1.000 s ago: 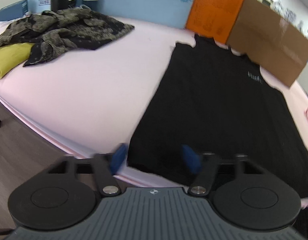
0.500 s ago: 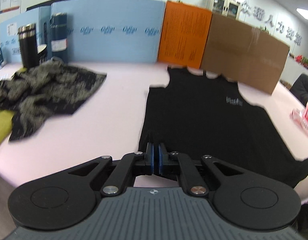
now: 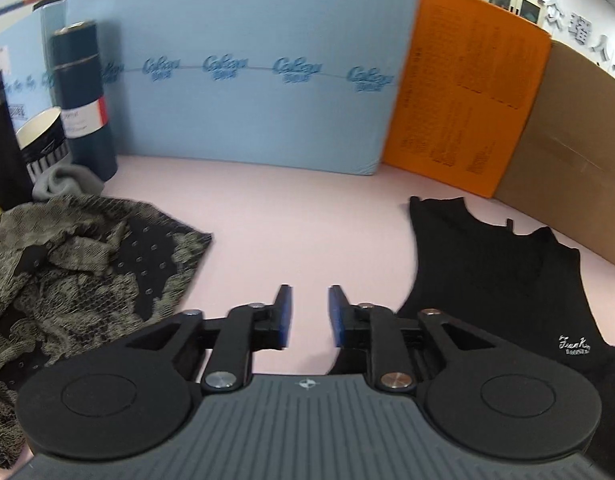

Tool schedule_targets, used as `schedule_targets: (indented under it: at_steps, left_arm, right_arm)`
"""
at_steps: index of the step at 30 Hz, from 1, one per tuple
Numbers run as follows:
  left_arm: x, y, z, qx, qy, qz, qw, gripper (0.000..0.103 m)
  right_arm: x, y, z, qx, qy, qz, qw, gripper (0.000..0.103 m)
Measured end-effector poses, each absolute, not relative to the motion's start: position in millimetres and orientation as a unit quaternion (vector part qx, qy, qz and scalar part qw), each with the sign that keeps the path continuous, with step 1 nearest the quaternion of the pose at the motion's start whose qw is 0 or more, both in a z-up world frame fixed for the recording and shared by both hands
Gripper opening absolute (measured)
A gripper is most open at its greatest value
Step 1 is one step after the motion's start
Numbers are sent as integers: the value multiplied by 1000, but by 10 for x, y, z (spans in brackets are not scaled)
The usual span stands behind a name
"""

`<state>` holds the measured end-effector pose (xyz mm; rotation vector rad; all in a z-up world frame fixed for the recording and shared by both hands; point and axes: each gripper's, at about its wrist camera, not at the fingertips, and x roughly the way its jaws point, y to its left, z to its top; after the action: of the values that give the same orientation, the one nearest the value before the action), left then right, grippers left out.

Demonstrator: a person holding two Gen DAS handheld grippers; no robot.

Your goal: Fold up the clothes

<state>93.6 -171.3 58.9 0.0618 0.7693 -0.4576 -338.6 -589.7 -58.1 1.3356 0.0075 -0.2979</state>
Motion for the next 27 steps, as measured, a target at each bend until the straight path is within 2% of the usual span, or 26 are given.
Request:
schedule_targets:
  at_steps: [1,3,6,9,16,18,19,20,21,22,23,24,27]
  left_arm:
    - [908,-1582,539,30,373,-224,900,50]
    - [837,-1336,426,38,381,-228,895,52]
    - [666,-1000,251,36,404,-245,881,54]
    - [472,-760,149,12,420,-272,866,61]
    - [130,-891,110,41,402,-345,847,72]
    - [97,-1005,89,54,398,-344,849,73]
    - [83,-1061,75,60,397,-342,849,69]
    - [72,-1121,53,69,399,-341,848,59]
    - [65,-1188,21,83,405,-339,845,26]
    - [64,-1254,-4,98,408,-338,843,4]
    - [73,-1303,5,108,404,-336,844,4]
    - [98,-1321,57,111,394,-335,848,1]
    - [262,-1257,324,117,354,-316,872,0]
  right_arm:
    - [-3440,-5847,-544,606,11,-141,783,49]
    - [-3549,-5745,-470,584,28,-148,798,67]
    - [-3700,-5503,-389,537,75,-178,821,71]
    - [-3787,-5257,-370,498,112,-212,833,78]
    - [-3537,-4946,-386,390,213,-220,869,79]
    - [-3441,-4928,-386,360,237,-216,876,78]
    - [-3383,-4936,-388,350,245,-213,879,78]
    - [-3328,-4941,-391,342,255,-210,880,75]
    - [-3273,-4942,-394,333,266,-207,881,67]
    - [-3215,-4931,-399,319,281,-199,883,56]
    - [-3161,-4928,-399,309,300,-189,883,23]
    - [-3117,-4928,-390,301,315,-179,882,7]
    - [-3139,-4975,-227,322,297,-157,885,6]
